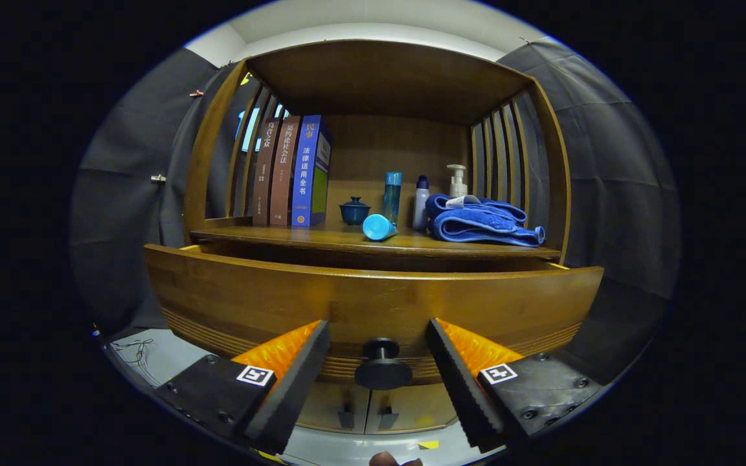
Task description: Pull open the drawer, take out the items inside it, and place them on the countertop above the cabinet.
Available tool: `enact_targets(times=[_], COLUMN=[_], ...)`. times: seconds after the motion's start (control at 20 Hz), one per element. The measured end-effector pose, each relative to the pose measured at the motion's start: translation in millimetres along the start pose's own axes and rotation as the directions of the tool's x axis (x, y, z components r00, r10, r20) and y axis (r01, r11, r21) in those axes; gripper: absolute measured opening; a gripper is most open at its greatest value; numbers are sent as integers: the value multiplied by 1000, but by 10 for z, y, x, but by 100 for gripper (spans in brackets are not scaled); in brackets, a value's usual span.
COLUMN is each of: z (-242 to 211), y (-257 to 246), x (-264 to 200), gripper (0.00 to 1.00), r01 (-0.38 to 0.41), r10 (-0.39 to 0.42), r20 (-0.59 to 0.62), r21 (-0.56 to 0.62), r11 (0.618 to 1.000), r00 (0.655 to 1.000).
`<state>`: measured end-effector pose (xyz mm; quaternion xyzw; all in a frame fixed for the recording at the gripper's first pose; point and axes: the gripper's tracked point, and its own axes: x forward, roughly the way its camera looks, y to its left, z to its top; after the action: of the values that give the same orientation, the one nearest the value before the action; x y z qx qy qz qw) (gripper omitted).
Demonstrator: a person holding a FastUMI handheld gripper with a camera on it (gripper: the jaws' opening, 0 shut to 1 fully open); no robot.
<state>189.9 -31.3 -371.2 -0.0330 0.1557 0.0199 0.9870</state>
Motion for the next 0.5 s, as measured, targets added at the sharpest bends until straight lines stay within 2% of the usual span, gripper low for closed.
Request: enact_targets(times=[0.5], z=[38], y=[-6], x=[603], gripper=[100], r01=[-6], r10=[5], r20=[-10], r21=[-41], r11=[999], r00=[1000])
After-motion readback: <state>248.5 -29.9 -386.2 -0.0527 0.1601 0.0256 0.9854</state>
